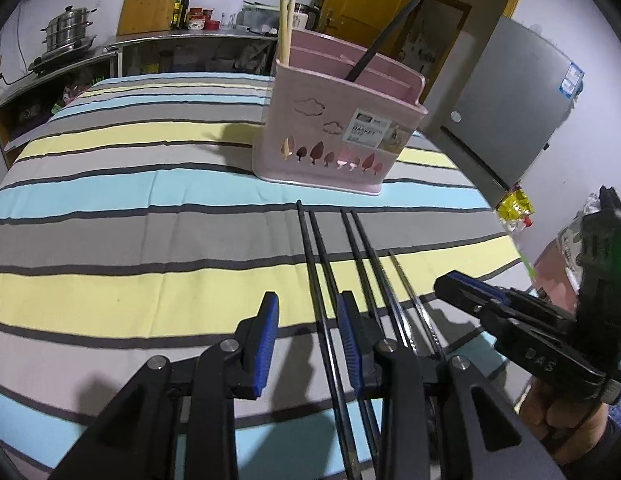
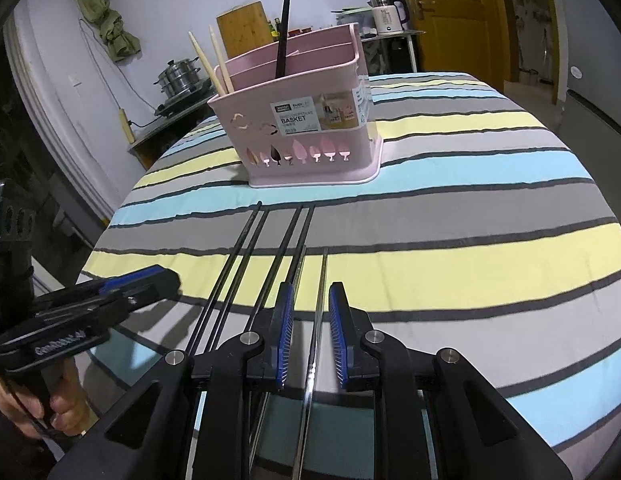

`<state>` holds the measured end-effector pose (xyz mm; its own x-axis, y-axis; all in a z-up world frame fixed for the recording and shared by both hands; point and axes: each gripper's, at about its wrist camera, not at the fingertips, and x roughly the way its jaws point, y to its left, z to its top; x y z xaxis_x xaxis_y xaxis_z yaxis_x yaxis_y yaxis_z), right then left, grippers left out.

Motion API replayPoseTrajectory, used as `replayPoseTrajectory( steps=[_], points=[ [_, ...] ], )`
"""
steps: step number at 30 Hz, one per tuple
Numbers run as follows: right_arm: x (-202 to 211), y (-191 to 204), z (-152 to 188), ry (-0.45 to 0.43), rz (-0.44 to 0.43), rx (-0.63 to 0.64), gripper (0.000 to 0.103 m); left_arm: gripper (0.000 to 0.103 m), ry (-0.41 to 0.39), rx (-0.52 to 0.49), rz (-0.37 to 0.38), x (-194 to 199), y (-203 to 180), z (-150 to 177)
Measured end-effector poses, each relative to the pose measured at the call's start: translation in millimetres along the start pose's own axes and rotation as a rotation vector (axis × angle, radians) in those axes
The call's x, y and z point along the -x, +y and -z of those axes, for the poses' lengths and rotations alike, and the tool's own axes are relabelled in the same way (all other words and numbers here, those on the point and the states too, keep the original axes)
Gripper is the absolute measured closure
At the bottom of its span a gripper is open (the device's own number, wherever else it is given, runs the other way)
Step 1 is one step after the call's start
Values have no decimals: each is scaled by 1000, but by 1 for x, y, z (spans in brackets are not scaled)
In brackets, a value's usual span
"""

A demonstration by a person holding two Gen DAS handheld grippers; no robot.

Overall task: Organize utensils
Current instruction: 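Move both tools toward the remaining black chopsticks on the tablecloth, then grasp a black chopstick with the left tool while the right tool grasps another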

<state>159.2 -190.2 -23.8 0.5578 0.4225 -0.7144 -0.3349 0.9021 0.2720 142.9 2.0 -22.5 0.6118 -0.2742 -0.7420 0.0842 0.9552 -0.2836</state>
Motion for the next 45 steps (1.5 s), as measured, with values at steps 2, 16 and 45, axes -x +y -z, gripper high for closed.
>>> replayPoseTrajectory(
  steps=[2,16,45],
  points=[
    [-3,1,-4,-1,-6,-3,84,71,11,-5,-9,-8,0,-4],
    [-28,5,-21,18,-17,-5,85,71,55,-24,-39,-36,2,-25],
    [-81,5,-49,127,21,15,88,90,115,-73,-70,-61,2,-41]
  ],
)
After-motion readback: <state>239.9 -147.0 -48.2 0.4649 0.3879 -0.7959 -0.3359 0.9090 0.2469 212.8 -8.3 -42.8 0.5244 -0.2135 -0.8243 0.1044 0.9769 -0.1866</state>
